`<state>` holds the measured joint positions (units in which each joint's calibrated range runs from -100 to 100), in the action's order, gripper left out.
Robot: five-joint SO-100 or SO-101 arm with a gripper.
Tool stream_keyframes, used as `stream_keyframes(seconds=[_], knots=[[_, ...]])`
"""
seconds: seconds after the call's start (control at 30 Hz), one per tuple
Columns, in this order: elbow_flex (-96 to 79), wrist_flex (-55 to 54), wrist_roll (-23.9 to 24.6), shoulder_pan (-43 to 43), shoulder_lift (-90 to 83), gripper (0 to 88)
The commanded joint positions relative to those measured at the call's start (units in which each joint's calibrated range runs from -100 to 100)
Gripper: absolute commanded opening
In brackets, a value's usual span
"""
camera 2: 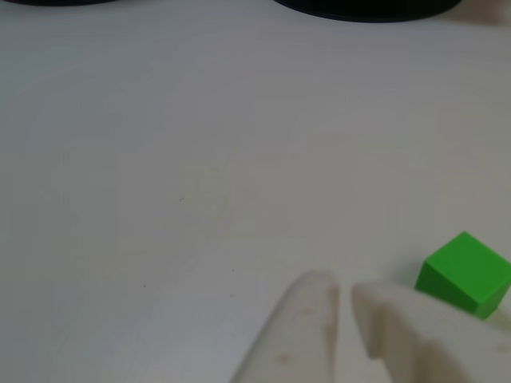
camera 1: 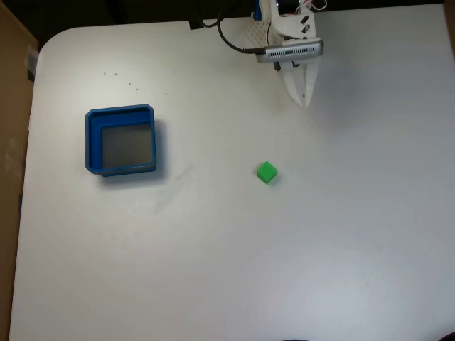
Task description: Pick up green cube and drop it in the blue box
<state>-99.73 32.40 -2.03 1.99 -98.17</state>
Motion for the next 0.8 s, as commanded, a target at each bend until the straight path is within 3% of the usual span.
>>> stream_keyframes(seconds=[0.0,0.77], knots=[[0.0,-1.4,0.1,-0.5,-1.0,0.5],[0.0,-1.4,-0.1,-1.0,-1.0,0.5]])
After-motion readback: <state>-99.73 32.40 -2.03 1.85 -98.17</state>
